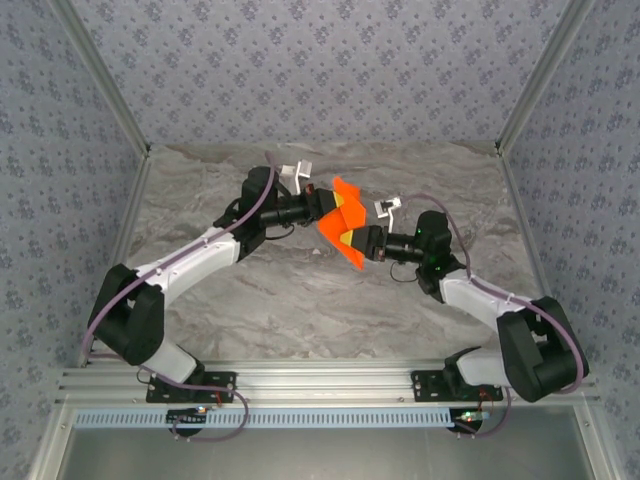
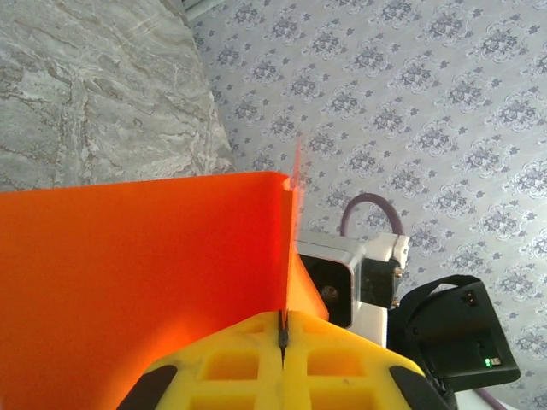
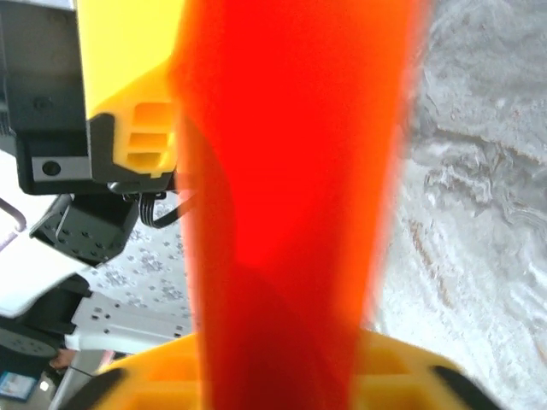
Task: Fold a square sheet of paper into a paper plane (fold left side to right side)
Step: Turn over the paper at the center of the table.
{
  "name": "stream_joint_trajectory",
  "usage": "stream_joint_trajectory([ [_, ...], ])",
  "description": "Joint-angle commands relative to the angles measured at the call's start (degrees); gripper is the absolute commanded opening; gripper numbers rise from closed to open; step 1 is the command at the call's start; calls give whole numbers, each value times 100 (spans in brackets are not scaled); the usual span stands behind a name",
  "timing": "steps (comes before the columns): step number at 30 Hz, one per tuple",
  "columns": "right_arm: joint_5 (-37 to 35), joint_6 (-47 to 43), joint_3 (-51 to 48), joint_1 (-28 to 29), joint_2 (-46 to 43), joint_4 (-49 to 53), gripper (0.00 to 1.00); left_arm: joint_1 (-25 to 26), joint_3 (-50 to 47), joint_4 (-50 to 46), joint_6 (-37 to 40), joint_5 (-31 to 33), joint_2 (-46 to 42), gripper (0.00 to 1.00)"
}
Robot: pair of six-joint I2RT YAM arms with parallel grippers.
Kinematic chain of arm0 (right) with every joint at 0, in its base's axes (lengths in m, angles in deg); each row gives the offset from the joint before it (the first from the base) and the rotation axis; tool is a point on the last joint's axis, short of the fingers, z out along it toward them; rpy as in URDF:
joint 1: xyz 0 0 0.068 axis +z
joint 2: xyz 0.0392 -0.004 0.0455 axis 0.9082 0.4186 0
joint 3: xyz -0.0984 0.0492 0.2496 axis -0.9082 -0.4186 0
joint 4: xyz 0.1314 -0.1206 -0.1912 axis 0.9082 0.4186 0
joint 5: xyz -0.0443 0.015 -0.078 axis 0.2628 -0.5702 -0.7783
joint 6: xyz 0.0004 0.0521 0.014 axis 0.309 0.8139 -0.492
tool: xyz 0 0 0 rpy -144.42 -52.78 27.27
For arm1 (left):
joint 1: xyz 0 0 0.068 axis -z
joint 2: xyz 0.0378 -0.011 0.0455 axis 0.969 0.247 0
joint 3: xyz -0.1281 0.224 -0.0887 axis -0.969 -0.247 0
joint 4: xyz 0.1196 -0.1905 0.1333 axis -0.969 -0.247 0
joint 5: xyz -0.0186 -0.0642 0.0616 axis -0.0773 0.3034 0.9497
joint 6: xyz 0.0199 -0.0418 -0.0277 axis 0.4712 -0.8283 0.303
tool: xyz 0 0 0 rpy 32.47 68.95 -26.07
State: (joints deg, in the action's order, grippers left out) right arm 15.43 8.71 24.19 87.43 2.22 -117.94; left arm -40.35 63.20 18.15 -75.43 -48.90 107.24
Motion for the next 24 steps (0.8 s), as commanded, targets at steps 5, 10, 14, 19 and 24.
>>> stream_joint_trajectory([
  [5,-702,-2246,752,78,-859,3439,9,-227,-168,-922,744,270,-727,48],
  [10,-2463,-4173,1613,440,-1035,6372,6,-296,-236,-2755,1902,1600,-1594,59],
  [14,-5216,-4819,2408,1476,-747,7967,7,-300,-642,-3445,2239,2606,-2448,61],
  [19,-8232,-4759,3439,2710,504,9537,8,-309,-1314,-3710,2157,3416,-3433,66],
  [24,-9845,-4403,4302,3493,2115,10683,8,-318,-1603,-3975,2092,3739,-4010,69],
])
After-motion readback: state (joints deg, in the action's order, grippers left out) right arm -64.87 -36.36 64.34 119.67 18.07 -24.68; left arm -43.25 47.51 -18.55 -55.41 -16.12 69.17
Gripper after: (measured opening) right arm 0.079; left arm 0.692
